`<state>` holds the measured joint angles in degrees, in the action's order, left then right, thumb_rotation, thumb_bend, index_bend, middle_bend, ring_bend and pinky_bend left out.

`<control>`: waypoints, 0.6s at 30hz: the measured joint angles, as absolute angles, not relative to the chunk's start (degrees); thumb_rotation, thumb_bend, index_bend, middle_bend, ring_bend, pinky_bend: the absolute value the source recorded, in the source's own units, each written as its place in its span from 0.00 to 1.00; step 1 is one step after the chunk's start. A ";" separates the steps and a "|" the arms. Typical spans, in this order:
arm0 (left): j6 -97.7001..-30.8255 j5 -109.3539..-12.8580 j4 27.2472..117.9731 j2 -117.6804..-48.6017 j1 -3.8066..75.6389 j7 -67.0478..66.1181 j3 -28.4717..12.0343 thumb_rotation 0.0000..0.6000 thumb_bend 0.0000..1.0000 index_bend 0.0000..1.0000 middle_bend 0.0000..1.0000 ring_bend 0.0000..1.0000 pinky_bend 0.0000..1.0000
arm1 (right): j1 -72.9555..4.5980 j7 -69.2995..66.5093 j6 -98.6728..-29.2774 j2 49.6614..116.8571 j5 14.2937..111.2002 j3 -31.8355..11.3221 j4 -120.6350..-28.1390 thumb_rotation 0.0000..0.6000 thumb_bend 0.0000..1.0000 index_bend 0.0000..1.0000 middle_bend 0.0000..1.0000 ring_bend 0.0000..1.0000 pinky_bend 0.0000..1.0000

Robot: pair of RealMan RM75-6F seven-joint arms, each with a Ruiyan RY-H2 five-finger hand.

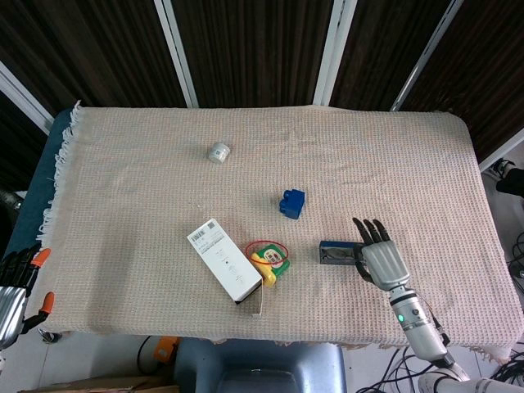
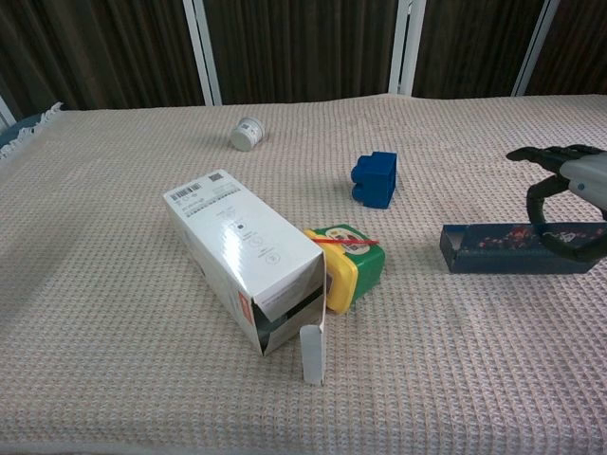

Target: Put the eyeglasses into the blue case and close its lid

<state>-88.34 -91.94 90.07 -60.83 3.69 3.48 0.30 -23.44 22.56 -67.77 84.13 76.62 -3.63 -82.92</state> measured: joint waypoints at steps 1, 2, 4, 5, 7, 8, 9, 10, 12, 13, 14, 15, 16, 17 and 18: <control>-88.31 -91.91 90.07 -60.82 3.69 3.49 0.30 1.00 0.45 0.00 0.00 0.00 0.05 | -23.73 22.76 -67.26 84.23 75.81 -4.18 -82.83 1.00 0.59 0.71 0.13 0.00 0.00; -88.26 -91.90 90.07 -60.81 3.71 3.50 0.31 1.00 0.45 0.00 0.00 0.00 0.05 | -23.94 22.94 -66.90 84.32 75.25 -4.54 -82.72 1.00 0.59 0.71 0.13 0.00 0.00; -88.18 -91.90 90.06 -60.79 3.76 3.53 0.31 1.00 0.45 0.00 0.00 0.00 0.05 | -24.39 23.25 -66.18 84.65 74.07 -5.31 -82.27 1.00 0.59 0.71 0.13 0.00 0.00; -88.16 -91.90 90.06 -60.79 3.78 3.53 0.31 1.00 0.45 0.00 0.00 0.00 0.05 | -24.57 23.35 -65.88 84.82 73.58 -5.59 -82.01 1.00 0.59 0.71 0.13 0.00 0.00; -88.14 -91.87 90.08 -60.79 3.78 3.50 0.31 1.00 0.45 0.00 0.00 0.00 0.05 | -25.02 23.66 -65.08 85.25 72.36 -6.17 -81.33 1.00 0.59 0.71 0.13 0.00 0.00; -88.14 -91.85 90.09 -60.80 3.77 3.44 0.31 1.00 0.45 0.00 0.00 0.00 0.05 | -25.24 23.84 -64.69 85.47 71.82 -6.42 -81.00 1.00 0.59 0.71 0.13 0.00 0.00; -88.13 -91.83 90.12 -60.81 3.77 3.41 0.30 1.00 0.45 0.00 0.00 0.00 0.05 | -25.47 24.04 -64.32 85.71 71.31 -6.67 -80.64 1.00 0.59 0.71 0.13 0.00 0.00; -88.09 -91.82 90.15 -60.81 3.78 3.35 0.32 1.00 0.45 0.00 0.00 0.00 0.05 | -25.86 24.34 -63.72 86.13 70.51 -7.06 -80.10 1.00 0.59 0.71 0.13 0.00 0.00; -88.06 -91.81 90.19 -60.80 3.79 3.31 0.33 1.00 0.45 0.00 0.00 0.00 0.05 | -26.26 24.58 -63.25 86.54 69.84 -7.47 -79.64 1.00 0.59 0.71 0.13 0.00 0.00; -88.02 -91.79 90.21 -60.81 3.80 3.27 0.33 1.00 0.45 0.00 0.00 0.00 0.05 | -26.57 24.75 -62.99 86.85 69.41 -7.79 -79.32 1.00 0.59 0.71 0.13 0.00 0.00; -88.01 -91.77 90.19 -60.82 3.80 3.27 0.32 1.00 0.45 0.00 0.00 0.00 0.05 | -26.81 24.88 -62.83 87.06 69.12 -8.02 -79.12 1.00 0.59 0.71 0.13 0.00 0.00; -88.01 -91.75 90.17 -60.82 3.81 3.29 0.31 1.00 0.45 0.00 0.00 0.00 0.05 | -26.90 24.94 -62.77 87.16 69.00 -8.11 -79.04 1.00 0.59 0.71 0.13 0.00 0.00; -87.99 -91.71 90.13 -60.83 3.81 3.33 0.30 1.00 0.45 0.00 0.00 0.00 0.05 | -27.08 25.11 -62.67 87.31 68.76 -8.25 -78.87 1.00 0.59 0.71 0.13 0.00 0.00; -87.99 -91.70 90.13 -60.83 3.81 3.36 0.30 1.00 0.45 0.00 0.00 0.00 0.05 | -27.19 25.24 -62.60 87.42 68.60 -8.33 -78.73 1.00 0.59 0.70 0.13 0.00 0.00; -88.00 -91.70 90.12 -60.82 3.80 3.39 0.30 1.00 0.45 0.00 0.00 0.00 0.05 | -27.30 25.37 -62.55 87.53 68.44 -8.40 -78.58 1.00 0.59 0.69 0.13 0.00 0.00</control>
